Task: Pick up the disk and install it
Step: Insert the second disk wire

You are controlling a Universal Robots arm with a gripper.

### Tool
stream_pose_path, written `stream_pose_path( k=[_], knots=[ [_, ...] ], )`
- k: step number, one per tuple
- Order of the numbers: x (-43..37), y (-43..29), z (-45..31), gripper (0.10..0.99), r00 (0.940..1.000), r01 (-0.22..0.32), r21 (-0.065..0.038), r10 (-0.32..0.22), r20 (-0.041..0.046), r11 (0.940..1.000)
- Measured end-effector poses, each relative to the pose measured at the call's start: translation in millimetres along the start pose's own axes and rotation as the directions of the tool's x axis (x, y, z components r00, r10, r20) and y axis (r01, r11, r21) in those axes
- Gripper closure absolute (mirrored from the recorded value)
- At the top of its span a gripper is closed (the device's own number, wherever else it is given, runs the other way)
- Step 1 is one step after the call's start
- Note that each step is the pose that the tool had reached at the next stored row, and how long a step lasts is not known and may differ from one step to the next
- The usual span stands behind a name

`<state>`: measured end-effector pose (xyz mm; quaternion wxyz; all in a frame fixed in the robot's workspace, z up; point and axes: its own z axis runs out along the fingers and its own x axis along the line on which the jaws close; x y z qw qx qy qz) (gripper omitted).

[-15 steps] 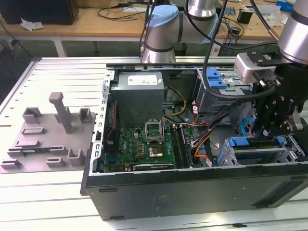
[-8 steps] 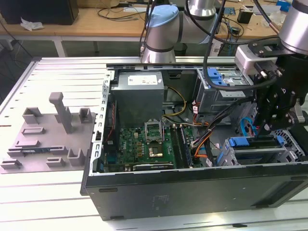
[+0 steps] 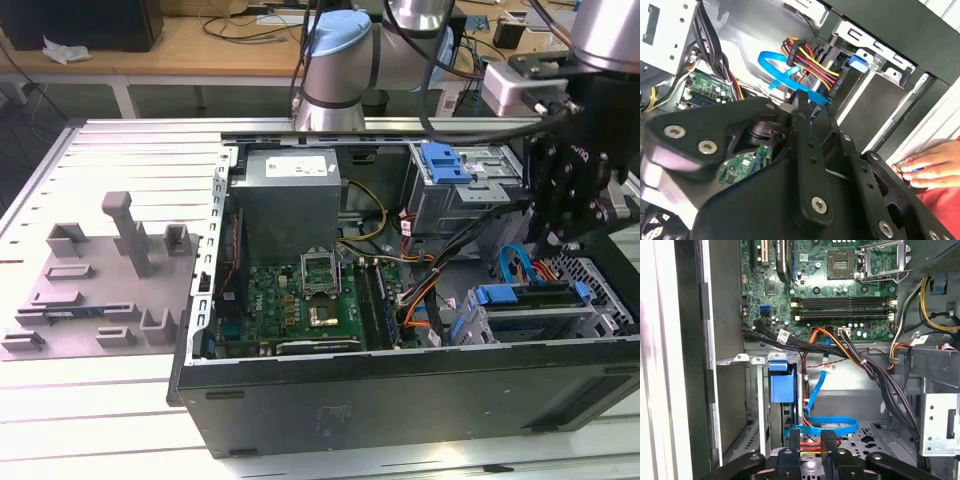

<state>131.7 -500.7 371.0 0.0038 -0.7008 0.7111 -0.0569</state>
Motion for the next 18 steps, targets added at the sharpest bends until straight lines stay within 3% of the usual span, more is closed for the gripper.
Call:
stream_pose_path(
  k=[3, 6, 18],
  knots=[
    [-4.3, 0.0, -2.5, 0.980, 0.9998, 0.002, 0.000, -0.002, -0.0193, 1.0000],
    [-6.4, -0.1, -5.1, 0.980, 0.9994, 0.003, 0.001, -0.003, -0.0345, 1.0000],
    [-6.5, -0.1, -5.1, 0.980, 0.9993, 0.003, 0.001, -0.003, -0.0360, 1.0000]
  ],
)
